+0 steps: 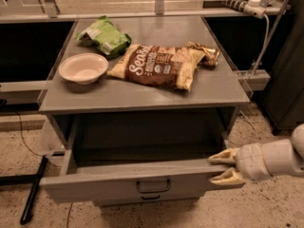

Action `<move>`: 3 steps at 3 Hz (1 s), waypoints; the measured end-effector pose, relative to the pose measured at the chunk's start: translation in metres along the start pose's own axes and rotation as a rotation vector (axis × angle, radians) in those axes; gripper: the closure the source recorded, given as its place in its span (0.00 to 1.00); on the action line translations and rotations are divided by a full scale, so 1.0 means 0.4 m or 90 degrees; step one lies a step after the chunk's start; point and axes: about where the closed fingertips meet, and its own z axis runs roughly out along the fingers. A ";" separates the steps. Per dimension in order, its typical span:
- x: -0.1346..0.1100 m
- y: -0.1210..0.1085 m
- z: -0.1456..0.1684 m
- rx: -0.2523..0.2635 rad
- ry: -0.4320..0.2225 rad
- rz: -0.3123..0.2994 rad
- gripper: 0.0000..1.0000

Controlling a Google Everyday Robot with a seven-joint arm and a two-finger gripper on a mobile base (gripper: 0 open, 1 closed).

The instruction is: Open top drawer

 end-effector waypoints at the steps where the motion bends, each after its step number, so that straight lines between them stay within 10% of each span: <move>1: -0.008 0.005 -0.004 0.000 0.000 0.000 1.00; 3: -0.008 0.005 -0.004 0.000 0.000 0.000 0.58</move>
Offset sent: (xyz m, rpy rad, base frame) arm -0.0025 0.0012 0.0028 0.0000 0.0000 0.0000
